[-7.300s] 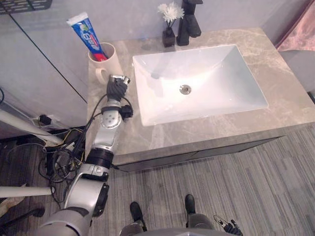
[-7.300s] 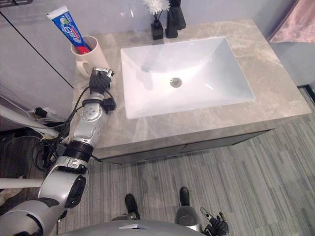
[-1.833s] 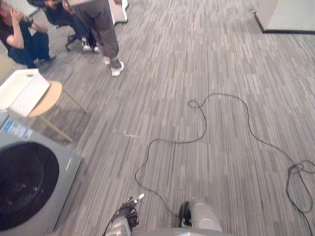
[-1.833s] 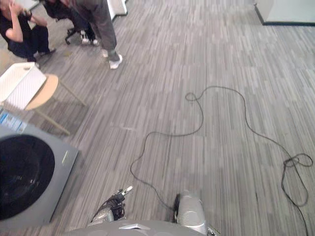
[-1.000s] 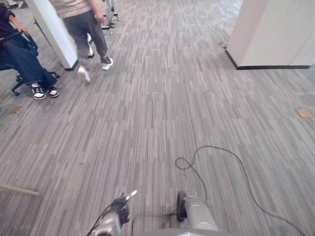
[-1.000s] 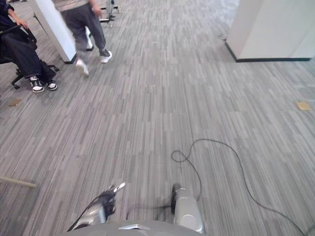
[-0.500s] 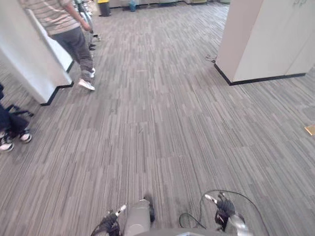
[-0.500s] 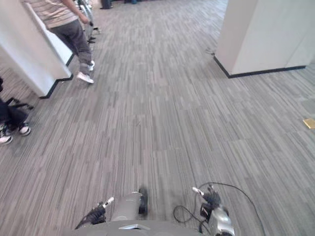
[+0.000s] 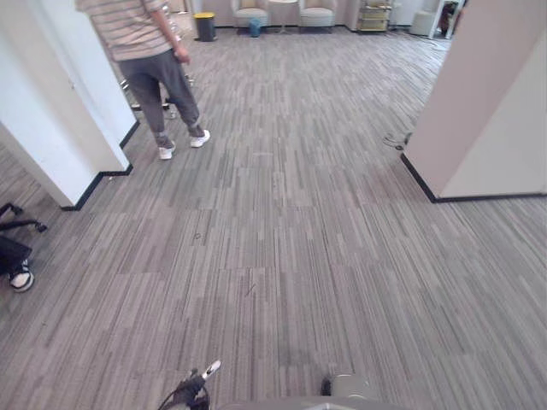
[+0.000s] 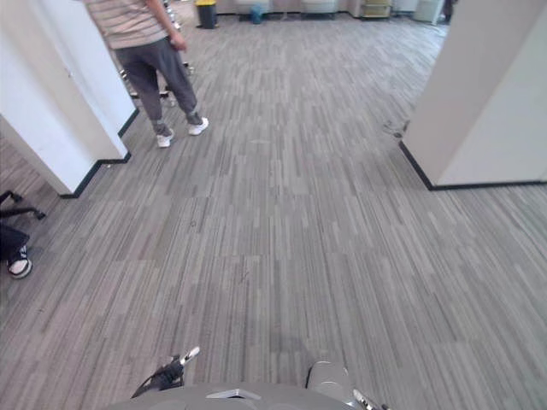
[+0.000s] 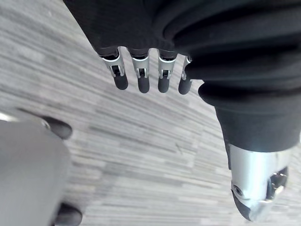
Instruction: Organize washtable
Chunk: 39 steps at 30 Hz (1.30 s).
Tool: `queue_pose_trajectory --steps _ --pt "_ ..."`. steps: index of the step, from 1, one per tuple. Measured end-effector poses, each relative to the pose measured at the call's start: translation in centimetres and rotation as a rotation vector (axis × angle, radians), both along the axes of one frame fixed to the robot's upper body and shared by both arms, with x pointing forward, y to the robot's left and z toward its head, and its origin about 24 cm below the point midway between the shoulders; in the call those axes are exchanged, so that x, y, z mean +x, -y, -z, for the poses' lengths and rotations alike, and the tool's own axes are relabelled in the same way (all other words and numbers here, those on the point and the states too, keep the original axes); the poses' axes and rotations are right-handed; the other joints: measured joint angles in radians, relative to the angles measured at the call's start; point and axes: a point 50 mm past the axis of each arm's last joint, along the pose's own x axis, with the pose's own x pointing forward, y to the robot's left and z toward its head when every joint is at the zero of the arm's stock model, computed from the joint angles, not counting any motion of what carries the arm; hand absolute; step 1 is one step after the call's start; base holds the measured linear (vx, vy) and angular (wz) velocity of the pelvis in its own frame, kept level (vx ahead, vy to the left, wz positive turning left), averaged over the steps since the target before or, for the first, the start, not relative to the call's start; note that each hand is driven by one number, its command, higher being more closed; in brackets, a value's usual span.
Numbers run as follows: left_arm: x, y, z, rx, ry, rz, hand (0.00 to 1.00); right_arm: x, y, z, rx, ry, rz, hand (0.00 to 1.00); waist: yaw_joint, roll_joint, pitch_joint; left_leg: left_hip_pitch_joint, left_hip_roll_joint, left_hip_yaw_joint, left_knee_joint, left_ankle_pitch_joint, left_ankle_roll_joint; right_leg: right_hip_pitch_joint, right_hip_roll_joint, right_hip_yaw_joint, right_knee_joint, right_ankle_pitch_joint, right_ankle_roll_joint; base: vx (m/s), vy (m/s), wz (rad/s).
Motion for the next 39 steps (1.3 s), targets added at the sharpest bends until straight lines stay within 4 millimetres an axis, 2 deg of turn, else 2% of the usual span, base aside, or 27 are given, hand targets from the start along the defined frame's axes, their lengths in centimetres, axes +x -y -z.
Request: queue_pose_trajectory --steps 1,2,5,6,7,13,17,20,21,22,24,25,26,27,28,29,30,31,32,33,34,35,36,37,38,39 --pt "0.2 0.0 -0.1 -0.004 0.013 -0.008 0.00 -0.3 -0.5 0.1 0.011 -0.013 -0.016 0.00 0.001 -0.030 -0.006 0.011 -0.005 -0.002 0.012 -0.020 -0.011 0.000 -0.009 0.010 0.002 0.059 -0.013 -0.14 -0.115 0.52" --pt "0.3 0.2 -0.1 -0.014 0.017 -0.022 0.00 -0.2 -0.1 0.0 0.002 -0.018 -0.023 0.00 0.006 -0.002 0.002 0.025 0.025 -0.001 0.025 -0.036 -0.024 0.009 0.009 -0.012 0.037 0.037 -0.021 0.02 -0.156 0.16" --pt "0.2 2.1 0.2 -0.066 0.026 -0.050 0.00 1.2 1.3 -0.4 -0.037 0.023 -0.112 0.00 0.011 0.045 -0.023 0.034 0.098 0.044 0.034 -0.031 -0.043 0.071 0.061 -0.076 -0.018 -0.009 -0.050 0.02 -0.145 0.26" --pt "0.2 2.3 0.2 -0.070 0.027 -0.054 0.00 1.5 1.4 -0.5 -0.039 0.031 -0.116 0.00 0.011 0.054 -0.024 0.040 0.106 0.042 0.026 -0.025 -0.052 0.084 0.067 -0.086 -0.028 -0.013 -0.054 -0.01 -0.050 0.28" --pt "-0.8 1.4 0.8 -0.043 -0.058 -0.014 0.00 2.3 1.5 -0.3 -0.033 0.039 -0.104 0.00 0.013 0.057 -0.012 0.055 0.100 0.009 -0.073 -0.028 -0.070 0.176 0.096 -0.063 -0.238 0.081 -0.025 -0.02 -0.009 0.09" --pt "-0.8 1.4 0.8 -0.043 -0.060 -0.014 0.00 2.3 1.5 -0.3 -0.032 0.038 -0.102 0.00 0.013 0.057 -0.013 0.053 0.100 0.010 -0.075 -0.028 -0.071 0.178 0.097 -0.063 -0.251 0.082 -0.023 0.00 0.000 0.00" --pt "-1.2 1.4 0.9 -0.043 -0.080 0.002 0.00 2.1 1.5 -0.3 -0.019 0.033 -0.091 0.00 0.013 0.060 -0.033 0.024 0.101 0.021 -0.082 -0.028 -0.070 0.188 0.102 -0.064 -0.345 0.124 -0.023 0.02 -0.009 -0.05" --pt "-1.1 1.5 1.0 -0.045 -0.092 0.024 0.00 2.2 1.6 -0.3 -0.006 0.036 -0.079 0.00 0.010 0.065 -0.029 0.017 0.110 0.030 -0.093 -0.027 -0.070 0.176 0.111 -0.069 -0.345 0.123 -0.025 0.04 -0.031 -0.03" --pt "-0.9 1.6 1.0 -0.038 -0.096 0.051 0.00 2.2 1.6 -0.3 -0.003 0.038 -0.075 0.00 0.010 0.067 -0.028 0.003 0.122 0.038 -0.093 -0.041 -0.083 0.159 0.124 -0.073 -0.339 0.112 -0.036 0.06 -0.070 -0.09" --pt "-0.3 1.6 0.9 -0.037 -0.084 0.055 0.00 2.4 1.8 -0.3 -0.001 0.043 -0.074 0.00 0.012 0.082 -0.031 -0.010 0.137 0.048 -0.080 -0.057 -0.088 0.133 0.136 -0.073 -0.306 0.093 -0.044 0.08 -0.108 -0.24" --pt "-0.6 1.3 0.9 -0.039 -0.096 0.029 0.00 2.8 2.3 -0.4 -0.001 0.045 -0.086 0.00 0.016 0.095 -0.023 -0.026 0.188 0.081 -0.007 -0.089 -0.116 0.063 0.171 -0.081 -0.144 0.000 -0.091 0.17 -0.124 -0.42" --pt "-0.8 0.4 0.8 -0.031 -0.089 -0.026 0.00 3.1 1.5 -0.3 0.012 0.048 -0.103 0.00 0.015 0.063 -0.009 -0.109 0.203 0.123 0.231 -0.115 -0.155 0.027 0.157 -0.077 -0.006 -0.102 -0.075 0.18 -0.137 -0.29" --pt "-0.2 0.2 0.5 -0.031 -0.057 -0.068 0.00 3.1 1.3 -0.3 0.016 0.048 -0.100 0.00 0.017 0.051 -0.001 -0.199 0.216 0.140 0.447 -0.079 -0.170 0.027 0.150 -0.077 0.040 -0.144 -0.082 0.10 -0.127 -0.11" --pt "-0.1 0.3 0.5 -0.038 -0.047 -0.089 0.00 3.0 1.3 -0.3 0.017 0.045 -0.101 0.00 0.021 0.055 0.001 -0.257 0.229 0.135 0.578 -0.025 -0.150 0.037 0.149 -0.074 0.058 -0.163 -0.089 -0.03 -0.145 -0.14" --pt "0.3 0.3 0.2 -0.037 -0.016 -0.106 0.00 3.1 1.8 -0.4 -0.001 0.042 -0.125 0.00 0.043 0.055 0.019 -0.364 0.249 0.120 0.823 0.134 -0.116 0.091 0.152 -0.053 0.065 -0.216 -0.104 -0.01 -0.130 -0.19" --pt "0.4 0.4 0.2 -0.037 -0.005 -0.102 0.00 3.2 2.0 -0.4 -0.009 0.040 -0.143 0.00 0.048 0.065 0.021 -0.401 0.250 0.119 0.882 0.119 -0.114 0.109 0.151 -0.048 0.064 -0.228 -0.105 0.08 -0.174 -0.15" --pt "0.7 0.5 0.1 -0.042 0.014 -0.100 0.00 3.8 2.3 -0.5 -0.018 0.050 -0.150 0.00 0.046 0.077 0.023 -0.474 0.246 0.136 0.914 0.078 -0.112 0.146 0.148 -0.048 0.039 -0.241 -0.106 0.17 -0.152 0.03" --pt "0.8 0.6 0.0 -0.045 0.022 -0.097 0.00 4.0 2.4 -0.6 -0.018 0.055 -0.145 0.00 0.045 0.079 0.024 -0.506 0.239 0.148 0.887 0.065 -0.103 0.163 0.148 -0.045 0.019 -0.242 -0.103 0.29 -0.186 0.04" --pt "0.8 0.2 0.0 -0.039 0.031 -0.093 0.00 4.4 2.5 -0.6 -0.014 0.050 -0.147 0.00 0.050 0.079 0.025 -0.544 0.221 0.171 0.757 0.057 -0.100 0.197 0.146 -0.037 -0.019 -0.244 -0.099 0.34 -0.164 -0.21" --pt "0.2 -0.2 0.1 -0.028 0.012 -0.092 0.00 5.1 2.5 -0.6 -0.009 0.051 -0.156 0.00 0.062 0.079 0.026 -0.557 0.208 0.183 0.563 0.059 -0.101 0.219 0.149 -0.020 -0.046 -0.250 -0.094 0.36 -0.159 -0.36" --pt "-0.6 -0.4 0.2 -0.025 -0.011 -0.096 0.00 5.5 2.5 -0.6 -0.010 0.060 -0.161 0.00 0.066 0.080 0.026 -0.555 0.201 0.181 0.440 0.069 -0.107 0.233 0.152 -0.015 -0.063 -0.253 -0.090 0.35 -0.129 -0.56" --pt "-2.3 -0.5 0.6 -0.024 -0.063 -0.101 0.00 6.2 2.5 -0.8 -0.016 0.078 -0.173 0.00 0.070 0.085 0.025 -0.536 0.196 0.174 0.191 0.119 -0.123 0.264 0.168 0.003 -0.104 -0.256 -0.082 0.40 -0.099 -0.49" --pt "-3.7 -0.2 0.9 -0.034 -0.108 -0.108 0.00 6.4 2.7 -0.8 -0.022 0.082 -0.183 0.00 0.073 0.094 0.020 -0.528 0.195 0.146 0.043 0.161 -0.127 0.292 0.184 0.010 -0.129 -0.265 -0.075 0.54 -0.019 -0.40" --pt "-6.0 0.1 1.4 -0.051 -0.194 -0.116 0.00 6.3 2.9 -0.9 -0.030 0.075 -0.189 0.00 0.081 0.096 0.016 -0.547 0.189 0.118 0.005 0.187 -0.116 0.329 0.196 0.010 -0.121 -0.323 -0.061 0.68 0.071 -0.35" --pt "-8.0 -0.1 1.6 -0.055 -0.264 -0.138 0.00 5.9 2.4 -0.7 -0.016 0.069 -0.181 0.00 0.100 0.061 -0.006 -0.574 0.159 0.106 0.089 0.217 -0.070 0.327 0.162 0.015 -0.067 -0.389 -0.040 0.72 0.077 -0.33" --pt "-9.1 -0.6 1.5 -0.047 -0.293 -0.153 0.00 4.9 2.1 -0.5 -0.004 0.050 -0.165 0.00 0.108 0.035 -0.023 -0.571 0.126 0.114 0.123 0.217 -0.056 0.337 0.133 0.017 -0.025 -0.411 -0.009 0.73 -0.051 -0.39"
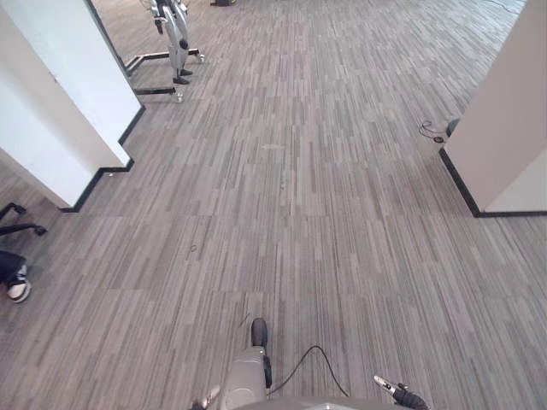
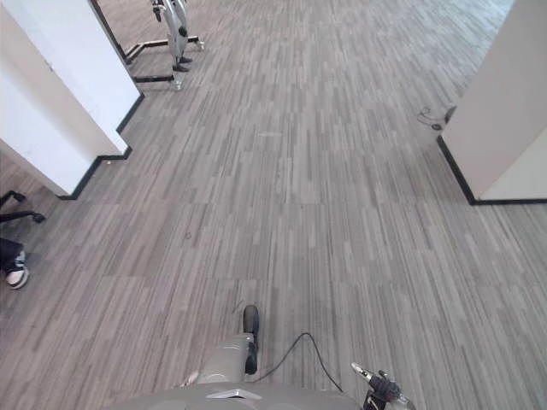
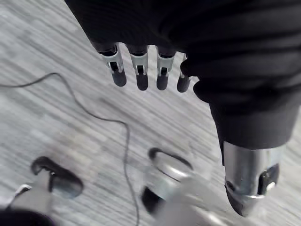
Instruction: Organize washtable
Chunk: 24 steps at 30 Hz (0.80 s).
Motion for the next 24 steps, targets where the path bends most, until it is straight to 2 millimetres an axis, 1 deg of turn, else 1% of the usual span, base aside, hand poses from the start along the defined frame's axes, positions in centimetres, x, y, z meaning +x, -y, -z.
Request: queue_pose_trajectory --steps 1,2,3,4,5,6,7,8,9,10,11,12,13,14,15,16,17,18,19,20,21,22,23,24 --pt "-0.7 -0.4 -0.1 0.010 -0.026 0.001 0.00 -0.2 -0.1 0.0 0.004 0.001 0.015 0.00 0.006 -0.018 0.001 0.016 -0.020 0.007 0.022 -0.004 0.006 -0.031 -0.023 0.022 0.126 -0.010 0.022 0.63 -0.006 -0.14" --pt "-1.4 -0.8 0.0 0.014 -0.064 0.002 0.00 -0.4 -0.4 0.1 0.010 0.005 0.033 0.00 -0.009 -0.057 0.005 0.045 -0.066 0.009 0.074 -0.043 0.027 -0.138 -0.089 0.024 0.442 0.017 0.067 0.59 0.023 0.20" --pt "-1.3 -1.1 -0.1 0.021 -0.073 0.029 0.00 -0.6 -0.9 0.2 0.026 0.001 0.034 0.00 -0.022 -0.079 0.005 0.091 -0.102 0.006 0.071 -0.073 0.047 -0.184 -0.134 0.006 0.604 0.128 0.057 0.37 0.115 0.50" --pt "-1.0 -1.8 -0.2 0.036 -0.074 0.074 0.00 -1.1 -1.4 0.4 0.043 -0.009 0.037 0.00 -0.044 -0.085 0.017 0.169 -0.125 -0.011 0.058 -0.103 0.064 -0.194 -0.164 -0.023 0.707 0.301 0.023 0.24 0.037 0.53" --pt "-0.3 -1.7 -0.2 0.035 -0.065 0.111 0.00 -1.5 -1.7 0.5 0.061 -0.009 0.040 0.00 -0.054 -0.067 0.027 0.276 -0.129 -0.025 0.012 -0.133 0.077 -0.229 -0.176 -0.026 0.817 0.383 -0.018 0.07 0.032 0.25" --pt "0.5 -1.6 -0.2 0.038 -0.046 0.123 0.00 -1.3 -1.4 0.4 0.056 -0.001 0.037 0.00 -0.056 -0.060 0.031 0.325 -0.125 -0.027 -0.011 -0.148 0.083 -0.261 -0.173 -0.026 0.861 0.299 -0.049 -0.01 0.017 -0.05" --pt "2.7 -1.3 -0.3 0.044 0.011 0.144 0.00 -1.0 -1.1 0.3 0.050 0.010 0.019 0.00 -0.063 -0.031 0.035 0.422 -0.099 -0.029 -0.070 -0.175 0.084 -0.330 -0.150 -0.046 0.855 0.195 -0.059 -0.22 -0.013 -0.14" --pt "5.5 -0.8 -0.5 0.048 0.089 0.170 0.00 -0.7 -0.5 0.1 0.029 0.024 -0.004 0.00 -0.071 0.000 0.044 0.507 -0.065 -0.032 -0.126 -0.192 0.088 -0.399 -0.120 -0.094 0.766 0.138 -0.072 -0.40 -0.013 -0.02" --pt "7.9 -0.4 -0.9 0.056 0.155 0.205 0.00 -0.5 -0.4 -0.1 0.021 0.039 -0.011 0.00 -0.081 0.013 0.043 0.560 -0.042 -0.036 -0.165 -0.202 0.089 -0.445 -0.105 -0.138 0.640 0.128 -0.069 -0.56 0.032 0.26" --pt "10.8 0.1 -1.5 0.067 0.241 0.242 0.00 -0.2 -0.5 -0.2 0.019 0.051 -0.037 0.00 -0.099 0.013 0.044 0.607 -0.026 -0.042 -0.202 -0.213 0.089 -0.491 -0.094 -0.156 0.427 0.155 -0.034 -0.41 0.066 0.42" --pt "12.3 0.4 -2.0 0.071 0.286 0.264 0.00 -0.3 -0.7 -0.1 0.022 0.051 -0.039 0.00 -0.107 0.004 0.043 0.627 -0.027 -0.046 -0.209 -0.221 0.088 -0.501 -0.094 -0.143 0.303 0.185 -0.008 0.06 -0.003 0.73" --pt "14.7 1.4 -2.8 0.066 0.373 0.283 0.00 -0.7 -0.9 0.0 0.028 0.040 -0.033 0.00 -0.115 -0.008 0.041 0.671 -0.029 -0.058 -0.206 -0.258 0.085 -0.504 -0.097 -0.103 0.093 0.260 0.009 0.42 -0.071 0.71" --pt "15.3 1.6 -3.2 0.071 0.412 0.277 0.00 -1.1 -1.0 0.0 0.030 0.025 -0.029 0.00 -0.118 -0.012 0.037 0.696 -0.032 -0.067 -0.197 -0.281 0.081 -0.504 -0.102 -0.080 0.066 0.278 0.010 0.76 -0.223 0.88" --pt "15.4 2.6 -3.3 0.056 0.449 0.257 0.00 -2.3 -1.5 0.3 0.042 -0.012 -0.036 0.00 -0.119 -0.034 0.022 0.713 -0.043 -0.081 -0.106 -0.322 0.064 -0.503 -0.121 -0.054 0.114 0.345 -0.020 0.73 -0.274 0.82" --pt "14.9 3.5 -3.1 0.029 0.443 0.236 0.00 -2.8 -1.6 0.3 0.048 -0.033 -0.038 0.00 -0.124 -0.040 0.012 0.646 -0.030 -0.077 0.150 -0.338 0.053 -0.482 -0.130 -0.052 0.204 0.385 -0.024 0.75 -0.325 0.76" --pt "14.5 4.1 -2.8 0.009 0.430 0.222 0.00 -2.9 -1.1 0.3 0.037 -0.039 -0.043 0.00 -0.124 -0.007 0.012 0.581 0.007 -0.073 0.315 -0.317 0.025 -0.460 -0.117 -0.075 0.227 0.347 -0.035 0.72 -0.270 0.48" --pt "13.6 5.2 -2.4 -0.025 0.407 0.221 0.00 -2.6 0.2 -0.1 0.002 -0.033 -0.053 0.00 -0.116 0.051 0.007 0.435 0.090 -0.077 0.615 -0.177 -0.047 -0.415 -0.064 -0.106 0.219 0.298 -0.054 0.75 -0.254 0.01" --pt "12.3 4.8 -2.0 -0.028 0.373 0.181 0.00 -1.4 1.0 -0.3 -0.020 -0.005 -0.063 0.00 -0.099 0.086 0.017 0.325 0.150 -0.063 0.819 -0.131 -0.085 -0.355 -0.022 -0.117 0.202 0.260 -0.074 0.73 -0.230 -0.04" --pt "12.0 4.3 -2.0 -0.021 0.371 0.144 0.00 -0.7 1.1 -0.5 -0.030 0.012 -0.064 0.00 -0.099 0.091 0.026 0.279 0.175 -0.047 0.880 -0.137 -0.073 -0.312 -0.008 -0.124 0.182 0.237 -0.085 0.68 -0.267 0.00" --pt "11.4 3.1 -1.9 0.007 0.359 0.115 0.00 -0.1 0.8 -0.4 -0.026 0.021 -0.061 0.00 -0.089 0.073 0.036 0.215 0.188 -0.001 0.916 -0.163 -0.034 -0.221 -0.004 -0.126 0.129 0.216 -0.089 0.59 -0.262 0.18" --pt "10.4 2.2 -1.7 0.023 0.329 0.108 0.00 0.4 0.6 -0.5 -0.024 0.034 -0.057 0.00 -0.081 0.051 0.038 0.163 0.186 0.067 0.862 -0.181 -0.011 -0.132 -0.008 -0.129 0.051 0.213 -0.084 0.59 -0.250 0.09" --pt "9.8 1.9 -1.6 0.027 0.316 0.096 0.00 0.8 0.6 -0.5 -0.024 0.044 -0.051 0.00 -0.077 0.042 0.039 0.140 0.181 0.099 0.810 -0.197 -0.004 -0.093 -0.011 -0.126 0.016 0.213 -0.079 0.33 -0.141 -0.08" --pt "9.7 0.9 -1.7 0.049 0.315 0.077 0.00 1.7 0.7 -0.6 -0.026 0.064 -0.029 0.00 -0.061 0.036 0.039 0.101 0.167 0.148 0.644 -0.215 -0.001 -0.034 -0.016 -0.121 -0.041 0.216 -0.064 0.07 -0.047 -0.18" --pt "9.4 0.5 -1.6 0.053 0.307 0.073 0.00 2.6 0.8 -0.8 -0.030 0.087 -0.020 0.00 -0.055 0.035 0.040 0.084 0.148 0.170 0.457 -0.212 -0.003 0.003 -0.023 -0.118 -0.073 0.211 -0.052 -0.15 -0.011 -0.36"
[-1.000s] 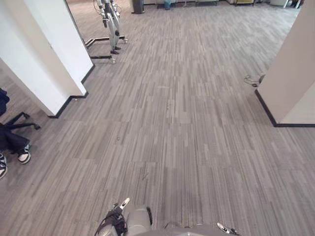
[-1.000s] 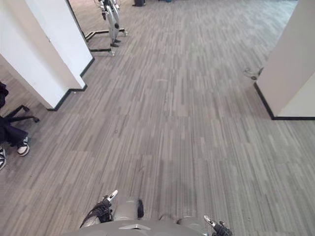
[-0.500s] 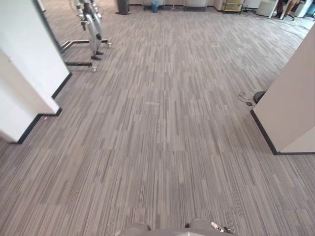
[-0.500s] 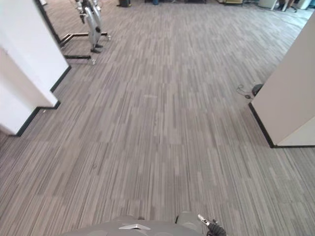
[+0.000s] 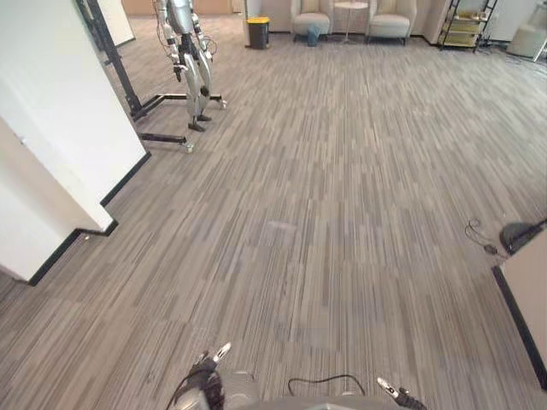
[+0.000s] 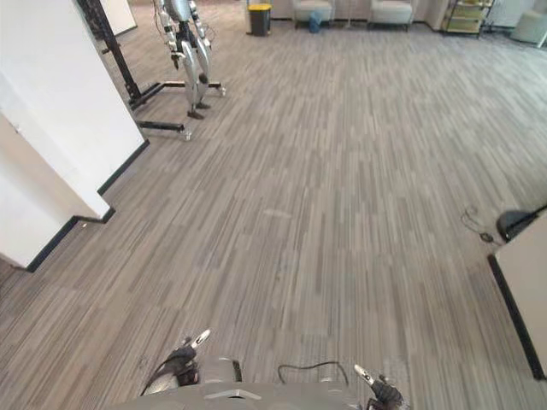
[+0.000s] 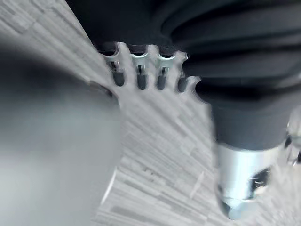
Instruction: Organize washtable
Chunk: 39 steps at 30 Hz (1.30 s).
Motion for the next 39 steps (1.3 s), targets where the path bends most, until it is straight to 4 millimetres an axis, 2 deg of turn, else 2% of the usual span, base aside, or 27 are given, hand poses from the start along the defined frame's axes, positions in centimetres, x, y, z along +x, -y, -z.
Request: queue_pose_trajectory --steps 1,2,3,4,5,8,9,10,11,12,13,15,17,19,21,22,23,25,26,27,29,31,33,34,35,38,39 --pt "-1.4 -0.5 0.3 0.001 -0.040 -0.037 0.00 1.8 -0.1 -0.4 0.001 0.046 0.004 0.00 0.008 0.000 0.000 0.002 -0.033 0.002 -0.337 0.049 -0.012 0.048 -0.012 0.017 -0.044 -0.017 0.026 -0.15 -0.006 -0.41" --pt "-2.3 -0.6 0.5 0.000 -0.069 -0.048 0.00 2.1 -0.2 -0.4 0.005 0.060 0.007 0.00 0.011 -0.001 0.000 0.003 -0.044 -0.019 -0.444 0.079 -0.013 0.065 -0.020 0.029 -0.053 -0.029 0.037 -0.03 0.006 -0.56" --pt "-3.6 -0.6 0.8 -0.009 -0.109 -0.075 0.00 2.9 -0.5 -0.6 0.010 0.085 0.003 0.00 0.019 -0.002 -0.002 0.001 -0.055 -0.059 -0.533 0.121 -0.020 0.091 -0.033 0.045 -0.062 -0.054 0.056 0.27 0.071 -0.58" --pt "-5.4 -0.6 1.2 -0.022 -0.173 -0.104 0.00 3.2 -0.8 -0.6 0.018 0.093 0.001 0.00 0.027 -0.019 -0.010 -0.006 -0.078 -0.092 -0.511 0.212 -0.037 0.122 -0.061 0.065 -0.062 -0.089 0.059 0.43 0.103 -0.55" --pt "-6.6 -0.5 1.3 -0.031 -0.210 -0.117 0.00 2.9 -1.3 -0.4 0.031 0.086 0.007 0.00 0.032 -0.022 -0.023 -0.005 -0.098 -0.093 -0.485 0.235 -0.032 0.128 -0.075 0.079 -0.045 -0.098 0.049 0.67 0.181 -0.45" --pt "-7.8 -1.4 1.4 -0.018 -0.261 -0.105 0.00 1.3 -3.2 0.4 0.095 0.054 0.061 0.00 0.041 -0.088 -0.029 0.037 -0.177 -0.073 -0.390 0.150 0.040 -0.039 -0.183 0.128 0.423 -0.043 0.069 0.59 0.208 0.03" --pt "-7.3 -2.0 1.2 0.003 -0.260 -0.063 0.00 0.3 -3.6 0.8 0.118 0.019 0.082 0.00 0.030 -0.108 -0.014 0.108 -0.213 -0.067 -0.394 0.115 0.060 -0.110 -0.229 0.139 0.647 0.118 0.070 0.32 0.139 0.35" --pt "-7.3 -2.1 1.2 0.013 -0.263 -0.036 0.00 -0.3 -3.6 0.9 0.127 0.001 0.092 0.00 0.021 -0.108 -0.012 0.145 -0.224 -0.070 -0.401 0.094 0.069 -0.142 -0.247 0.133 0.739 0.159 0.073 0.32 0.120 0.27" --pt "-6.9 -2.2 1.1 0.023 -0.261 0.001 0.00 -0.7 -3.4 1.0 0.133 -0.003 0.111 0.00 0.007 -0.088 -0.003 0.236 -0.229 -0.075 -0.426 0.062 0.080 -0.200 -0.252 0.121 0.865 0.129 0.029 0.17 0.071 0.08" --pt "-5.9 -2.0 1.1 0.027 -0.237 0.029 0.00 -0.8 -2.9 0.9 0.118 0.002 0.107 0.00 -0.010 -0.073 -0.007 0.320 -0.227 -0.080 -0.484 0.049 0.086 -0.259 -0.236 0.093 0.896 0.072 0.018 0.08 0.044 -0.03" --pt "-4.7 -1.9 0.9 0.032 -0.206 0.049 0.00 -0.7 -2.7 0.8 0.110 0.013 0.106 0.00 -0.010 -0.070 -0.007 0.359 -0.226 -0.080 -0.518 0.041 0.091 -0.297 -0.223 0.076 0.889 0.039 0.018 -0.12 0.008 -0.01" --pt "1.0 -1.1 0.0 0.052 -0.060 0.141 0.00 -0.8 -2.1 0.6 0.093 0.030 0.111 0.00 -0.018 -0.062 -0.001 0.477 -0.217 -0.096 -0.607 0.016 0.093 -0.389 -0.171 -0.032 0.632 -0.030 0.021 -0.31 -0.009 0.16" --pt "4.8 0.5 -1.2 0.033 0.063 0.165 0.00 -1.5 -2.1 0.7 0.088 0.014 0.113 0.00 -0.023 -0.065 -0.001 0.524 -0.214 -0.102 -0.622 -0.027 0.079 -0.408 -0.166 -0.161 0.300 0.035 0.026 -0.35 0.044 0.22" --pt "7.3 2.3 -2.1 0.003 0.169 0.161 0.00 -2.8 -1.9 0.8 0.072 -0.019 0.106 0.00 -0.041 -0.062 -0.002 0.588 -0.209 -0.112 -0.584 -0.125 0.033 -0.443 -0.134 -0.159 0.021 0.141 0.037 0.01 -0.057 0.18" --pt "6.3 3.2 -1.7 -0.028 0.151 0.136 0.00 -4.3 -2.0 1.0 0.076 -0.069 0.113 0.00 -0.067 -0.034 -0.013 0.658 -0.169 -0.133 -0.549 -0.177 0.020 -0.442 -0.108 -0.112 0.117 0.199 -0.014 0.52 -0.255 0.39" --pt "5.9 3.7 -1.5 -0.050 0.142 0.119 0.00 -4.6 -2.0 1.0 0.078 -0.076 0.129 0.00 -0.067 -0.035 -0.019 0.631 -0.146 -0.138 -0.421 -0.168 0.005 -0.431 -0.103 -0.108 0.164 0.246 -0.052 0.65 -0.326 0.20" --pt "4.8 4.6 -1.0 -0.078 0.113 0.111 0.00 -4.8 -1.1 0.8 0.055 -0.079 0.134 0.00 -0.066 0.003 -0.033 0.569 -0.099 -0.142 -0.250 -0.132 -0.042 -0.408 -0.071 -0.127 0.186 0.211 -0.056 0.56 -0.345 0.05" --pt "3.5 4.5 -0.4 -0.095 0.069 0.090 0.00 -3.6 -0.5 0.6 0.040 -0.049 0.124 0.00 -0.061 0.032 -0.032 0.467 -0.066 -0.189 -0.018 0.007 -0.086 -0.360 -0.034 -0.131 0.166 0.169 -0.065 0.33 -0.262 -0.18" --pt "2.4 4.2 0.0 -0.106 0.032 0.048 0.00 -2.9 -0.1 0.4 0.028 -0.034 0.109 0.00 -0.055 0.036 -0.028 0.393 -0.060 -0.238 0.147 0.098 -0.152 -0.306 -0.012 -0.124 0.130 0.153 -0.070 0.19 -0.228 -0.30" --pt "2.0 3.7 0.1 -0.100 0.026 0.020 0.00 -2.1 -0.3 0.4 0.028 -0.018 0.098 0.00 -0.045 0.033 -0.021 0.349 -0.053 -0.238 0.248 0.108 -0.168 -0.254 0.005 -0.110 0.093 0.145 -0.072 0.10 -0.173 -0.35" --pt "1.1 2.2 0.2 -0.071 0.007 0.003 0.00 -0.3 -0.6 0.1 0.022 0.018 0.042 0.00 -0.032 0.025 -0.005 0.274 -0.029 -0.202 0.367 0.077 -0.116 -0.130 0.030 -0.075 0.011 0.136 -0.070 -0.12 -0.031 -0.53" --pt "-0.3 1.7 0.5 -0.067 -0.026 -0.010 0.00 1.8 -1.2 -0.2 0.027 0.063 0.009 0.00 -0.022 0.024 -0.003 0.196 -0.016 -0.172 0.323 0.018 -0.055 -0.060 0.035 -0.042 -0.047 0.128 -0.065 -0.35 0.039 -0.54" --pt "-0.5 0.9 0.4 -0.040 -0.025 -0.011 0.00 3.9 -2.1 -0.6 0.041 0.129 -0.003 0.00 0.005 0.022 -0.003 0.167 -0.026 -0.141 -0.084 -0.022 -0.031 -0.022 0.020 -0.004 -0.077 0.113 -0.033 -0.61 0.056 -0.46" --pt "-0.8 0.8 0.5 -0.035 -0.034 -0.011 0.00 4.1 -2.2 -0.7 0.039 0.135 -0.016 0.00 0.002 0.024 -0.003 0.185 -0.036 -0.145 -0.252 -0.005 -0.038 -0.016 0.017 0.002 -0.075 0.107 -0.017 -0.60 0.076 -0.35" --pt "-1.3 0.9 0.6 -0.038 -0.050 -0.013 0.00 4.5 -2.1 -0.9 0.023 0.155 -0.043 0.00 -0.001 0.039 -0.009 0.202 -0.039 -0.165 -0.432 0.131 -0.042 -0.014 0.026 0.009 -0.066 0.085 0.008 -0.22 0.116 -0.30" --pt "-2.2 -0.7 0.6 0.007 -0.087 -0.015 0.00 3.6 -4.1 -0.4 0.063 0.138 -0.073 0.00 0.002 -0.031 -0.031 0.252 -0.119 -0.114 -0.512 0.136 -0.027 -0.017 -0.057 0.036 -0.058 0.060 0.055 0.27 0.128 -0.17" --pt "-2.2 -0.9 0.7 0.010 -0.093 -0.014 0.00 3.3 -4.3 -0.3 0.068 0.130 -0.070 0.00 0.002 -0.039 -0.032 0.258 -0.132 -0.109 -0.521 0.137 -0.023 -0.017 -0.069 0.035 -0.060 0.058 0.058 0.32 0.106 -0.04"
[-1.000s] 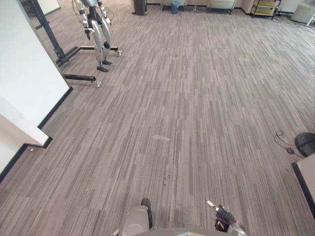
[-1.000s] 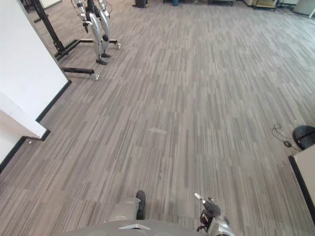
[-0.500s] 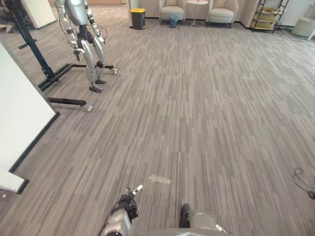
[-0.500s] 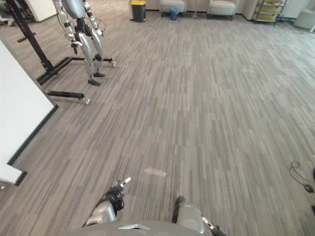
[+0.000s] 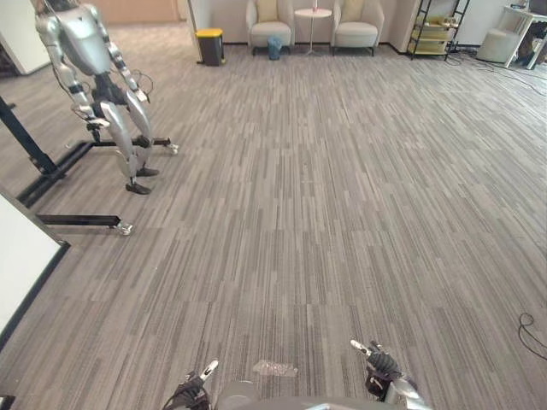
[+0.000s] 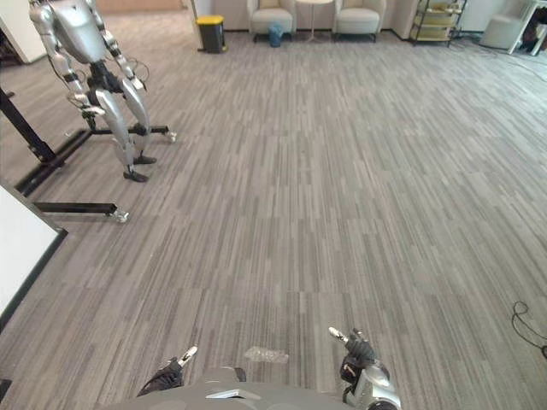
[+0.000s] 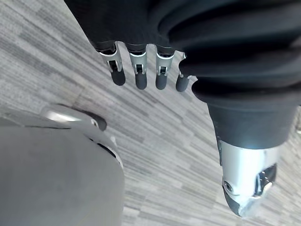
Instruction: Organize washtable
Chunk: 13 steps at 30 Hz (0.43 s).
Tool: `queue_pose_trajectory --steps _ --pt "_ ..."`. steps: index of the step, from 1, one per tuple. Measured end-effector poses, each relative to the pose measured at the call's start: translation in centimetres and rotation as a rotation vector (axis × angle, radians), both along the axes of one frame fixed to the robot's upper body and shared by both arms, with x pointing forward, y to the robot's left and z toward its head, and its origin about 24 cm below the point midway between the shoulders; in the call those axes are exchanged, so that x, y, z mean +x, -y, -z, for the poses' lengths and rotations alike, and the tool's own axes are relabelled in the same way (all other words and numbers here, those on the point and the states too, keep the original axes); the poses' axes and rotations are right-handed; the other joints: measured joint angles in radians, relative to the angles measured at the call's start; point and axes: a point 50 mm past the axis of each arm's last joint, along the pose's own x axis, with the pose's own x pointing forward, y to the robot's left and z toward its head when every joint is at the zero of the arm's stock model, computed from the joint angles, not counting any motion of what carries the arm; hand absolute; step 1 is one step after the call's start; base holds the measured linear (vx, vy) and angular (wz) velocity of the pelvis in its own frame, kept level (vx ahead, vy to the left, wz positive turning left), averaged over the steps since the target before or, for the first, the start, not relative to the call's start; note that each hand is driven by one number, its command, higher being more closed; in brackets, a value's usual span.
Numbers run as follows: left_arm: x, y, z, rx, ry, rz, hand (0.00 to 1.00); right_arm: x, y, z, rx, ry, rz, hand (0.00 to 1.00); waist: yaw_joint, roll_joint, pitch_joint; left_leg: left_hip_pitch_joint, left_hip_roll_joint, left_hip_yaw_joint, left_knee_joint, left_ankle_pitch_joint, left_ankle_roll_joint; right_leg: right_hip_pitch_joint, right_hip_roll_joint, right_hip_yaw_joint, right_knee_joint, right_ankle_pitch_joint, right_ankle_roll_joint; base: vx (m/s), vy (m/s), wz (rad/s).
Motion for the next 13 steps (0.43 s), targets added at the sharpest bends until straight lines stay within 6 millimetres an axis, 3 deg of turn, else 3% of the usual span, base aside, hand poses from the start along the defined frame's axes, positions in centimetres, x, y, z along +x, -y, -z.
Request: queue_pose_trajectory --steps 4,9,13 --pt "-0.2 0.0 0.1 0.017 -0.031 0.070 0.00 -2.2 0.2 0.7 0.015 -0.067 0.019 0.00 -0.005 -0.007 -0.010 0.093 -0.063 0.040 -0.136 0.021 0.027 0.020 -0.051 0.016 -0.019 0.009 0.016 0.23 0.079 -0.16" --pt "0.3 -0.2 0.0 0.031 -0.028 0.111 0.00 -4.6 0.5 1.3 0.035 -0.146 0.094 0.00 -0.011 -0.024 -0.037 0.145 -0.074 0.043 -0.244 0.059 0.028 0.020 -0.052 0.014 -0.022 0.019 0.028 0.11 0.007 -0.03" --pt "0.3 -0.2 0.0 0.033 -0.027 0.123 0.00 -5.4 0.8 1.5 0.044 -0.167 0.137 0.00 -0.012 -0.029 -0.041 0.174 -0.077 0.043 -0.311 0.097 0.028 0.017 -0.047 0.013 -0.023 0.019 0.028 0.01 -0.003 0.00"
